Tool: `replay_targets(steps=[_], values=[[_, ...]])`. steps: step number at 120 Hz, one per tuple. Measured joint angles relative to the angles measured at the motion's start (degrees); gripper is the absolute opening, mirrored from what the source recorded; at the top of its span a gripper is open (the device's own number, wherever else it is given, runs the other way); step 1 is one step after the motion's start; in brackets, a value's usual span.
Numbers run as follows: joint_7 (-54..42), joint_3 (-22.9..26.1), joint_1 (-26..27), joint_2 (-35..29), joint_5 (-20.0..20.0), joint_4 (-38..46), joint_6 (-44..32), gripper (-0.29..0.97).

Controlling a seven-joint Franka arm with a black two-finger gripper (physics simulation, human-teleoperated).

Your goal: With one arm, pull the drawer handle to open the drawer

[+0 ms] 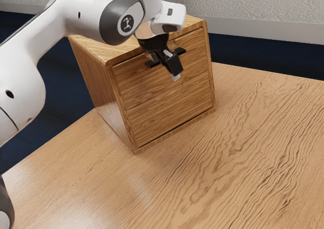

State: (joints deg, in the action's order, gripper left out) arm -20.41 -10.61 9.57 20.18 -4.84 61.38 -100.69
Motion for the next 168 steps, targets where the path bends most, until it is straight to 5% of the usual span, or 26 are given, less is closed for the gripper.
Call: replay_targets(steps=[168], values=[[-0.3, 2.7, -1.3, 3.3, -1.6, -3.3, 0.4, 0.67]])
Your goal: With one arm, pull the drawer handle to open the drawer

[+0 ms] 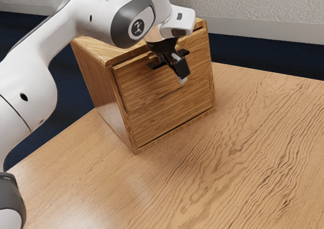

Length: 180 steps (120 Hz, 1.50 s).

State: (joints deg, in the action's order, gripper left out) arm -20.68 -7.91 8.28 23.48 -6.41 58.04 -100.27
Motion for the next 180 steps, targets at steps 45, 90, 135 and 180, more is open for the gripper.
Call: replay_targets(steps=[45, 90, 135, 180], values=[[0.2, -0.5, 4.6, 0.4, -1.2, 0.8, -0.1, 0.69], [0.7, -3.9, 11.7, -1.0, -2.6, 2.8, -0.4, 0.63], [1.6, -7.1, 16.3, -5.6, -3.4, 10.0, -0.8, 0.69], [2.3, -15.4, 27.1, -5.4, -3.7, 7.4, 0.1, 0.57]])
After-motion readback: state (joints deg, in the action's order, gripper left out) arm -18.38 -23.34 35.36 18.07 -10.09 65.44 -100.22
